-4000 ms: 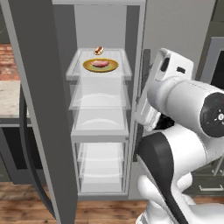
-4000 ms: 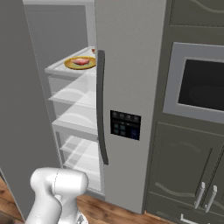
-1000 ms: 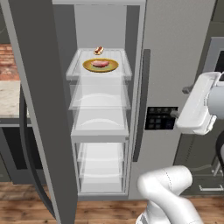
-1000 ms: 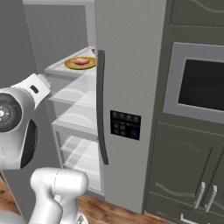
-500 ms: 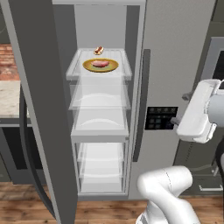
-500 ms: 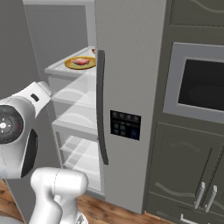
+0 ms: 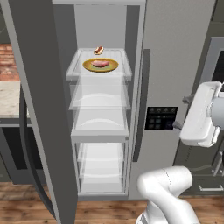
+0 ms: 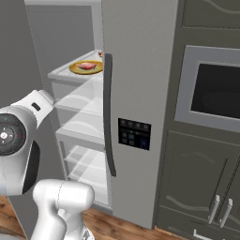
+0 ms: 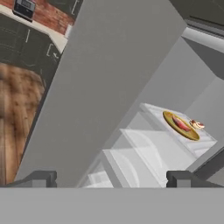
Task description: Retrieve the steak from the fridge and place it on the saucepan with marinade on the stove.
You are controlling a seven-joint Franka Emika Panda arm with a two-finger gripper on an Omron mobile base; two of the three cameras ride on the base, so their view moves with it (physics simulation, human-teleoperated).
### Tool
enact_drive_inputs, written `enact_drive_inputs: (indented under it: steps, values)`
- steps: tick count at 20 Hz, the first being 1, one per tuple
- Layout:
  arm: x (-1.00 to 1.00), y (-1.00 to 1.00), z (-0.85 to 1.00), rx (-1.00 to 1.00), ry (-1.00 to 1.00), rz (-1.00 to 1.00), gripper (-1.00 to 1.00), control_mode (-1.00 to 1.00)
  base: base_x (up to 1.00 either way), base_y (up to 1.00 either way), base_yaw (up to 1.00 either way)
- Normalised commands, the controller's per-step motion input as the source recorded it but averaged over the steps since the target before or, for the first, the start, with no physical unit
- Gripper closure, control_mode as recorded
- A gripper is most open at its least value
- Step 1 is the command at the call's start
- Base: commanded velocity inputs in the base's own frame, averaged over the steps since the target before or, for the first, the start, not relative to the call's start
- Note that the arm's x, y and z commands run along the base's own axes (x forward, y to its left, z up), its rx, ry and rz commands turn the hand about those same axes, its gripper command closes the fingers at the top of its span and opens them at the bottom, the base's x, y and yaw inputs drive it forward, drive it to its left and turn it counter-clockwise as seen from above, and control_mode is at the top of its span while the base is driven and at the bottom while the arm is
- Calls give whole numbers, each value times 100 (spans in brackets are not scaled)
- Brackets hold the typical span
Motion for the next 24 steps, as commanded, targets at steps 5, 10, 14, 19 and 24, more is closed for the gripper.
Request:
enact_drive_inputs:
  steps: [5,10,14,19,24]
  values:
    - [6,8,-1,0,0,2,-100,-100,0,0,0]
    - [25,12,-3,0,-1,1,-100,-100,0,0,0]
    - [31,0,0,0,0,0,-100,-100,0,0,0]
    - [11,-3,0,0,0,3,-100,-100,0,0,0]
    - [9,0,0,0,0,2,-100,-100,0,0,0]
